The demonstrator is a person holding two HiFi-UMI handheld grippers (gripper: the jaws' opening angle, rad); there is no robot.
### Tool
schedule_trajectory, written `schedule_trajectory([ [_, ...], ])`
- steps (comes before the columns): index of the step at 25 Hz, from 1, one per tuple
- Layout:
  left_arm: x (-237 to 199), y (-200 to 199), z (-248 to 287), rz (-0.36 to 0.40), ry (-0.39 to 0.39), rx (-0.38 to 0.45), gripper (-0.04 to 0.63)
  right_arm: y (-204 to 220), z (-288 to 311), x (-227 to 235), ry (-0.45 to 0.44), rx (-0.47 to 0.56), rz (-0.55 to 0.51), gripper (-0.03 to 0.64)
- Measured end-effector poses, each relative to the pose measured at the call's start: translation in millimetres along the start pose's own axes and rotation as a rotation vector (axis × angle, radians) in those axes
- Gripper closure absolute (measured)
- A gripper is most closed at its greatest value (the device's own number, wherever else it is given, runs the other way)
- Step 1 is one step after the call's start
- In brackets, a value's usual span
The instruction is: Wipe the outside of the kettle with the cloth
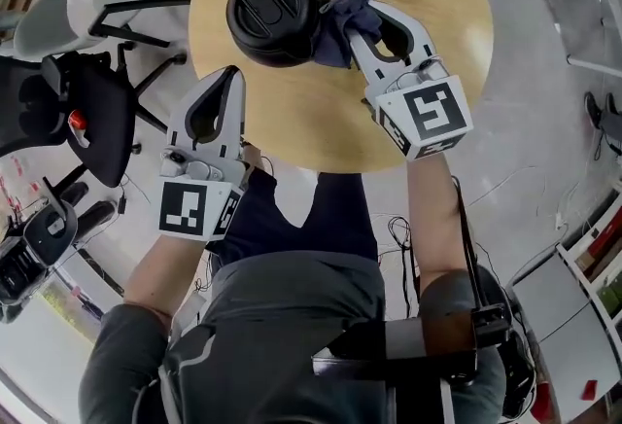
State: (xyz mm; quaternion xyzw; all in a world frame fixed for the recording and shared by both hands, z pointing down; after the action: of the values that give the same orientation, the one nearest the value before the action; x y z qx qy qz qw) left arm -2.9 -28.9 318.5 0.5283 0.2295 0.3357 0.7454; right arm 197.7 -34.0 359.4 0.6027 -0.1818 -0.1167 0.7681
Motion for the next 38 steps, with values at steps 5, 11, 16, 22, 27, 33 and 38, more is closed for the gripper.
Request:
schedule_trajectory([
  [5, 2, 11, 4, 0.003, -0.006, -0.030, 0.586, 51, 10, 6, 0.006, -0.067, 0.046, 0.522],
  [11, 2, 19, 8, -0.003, -0.019, -0.034, 0.586, 87, 22, 13, 0.015, -0.154, 0.063, 0.522],
  [16, 4, 19, 6, -0.011, -0.025, -0.038, 0.586, 86, 23, 15, 0.004, -0.185, 0.039, 0.522],
  [22, 0, -2, 1, -0.005, -0.044, -0.022, 0.586, 26, 14, 20, 0.002, -0.087, 0.027, 0.520],
  [27, 5, -29, -5, 0.007, -0.046, 0.005, 0.586, -28, 15, 20, -0.043, 0.008, 0.019, 0.522],
  [33, 1, -34, -4, -0.009, -0.077, 0.012, 0.586, -32, 37, 27, -0.096, 0.015, 0.054, 0.522],
  [38, -1, -21, 6, -0.031, -0.098, 0.000, 0.586, 5, 52, 39, -0.091, -0.047, 0.080, 0.522],
])
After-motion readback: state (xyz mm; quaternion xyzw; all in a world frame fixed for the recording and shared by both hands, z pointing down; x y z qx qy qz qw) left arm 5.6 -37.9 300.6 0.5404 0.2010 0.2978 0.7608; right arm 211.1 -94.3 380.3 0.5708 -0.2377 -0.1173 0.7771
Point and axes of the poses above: the fingertips, and each gripper's own axes: z forward along the fingers, x to its right, y out of its underside, the point moved 5 cm from there along -z, backward along the fingers, and after that the axes turned 3 degrees about -y, right-handed, at the moved point
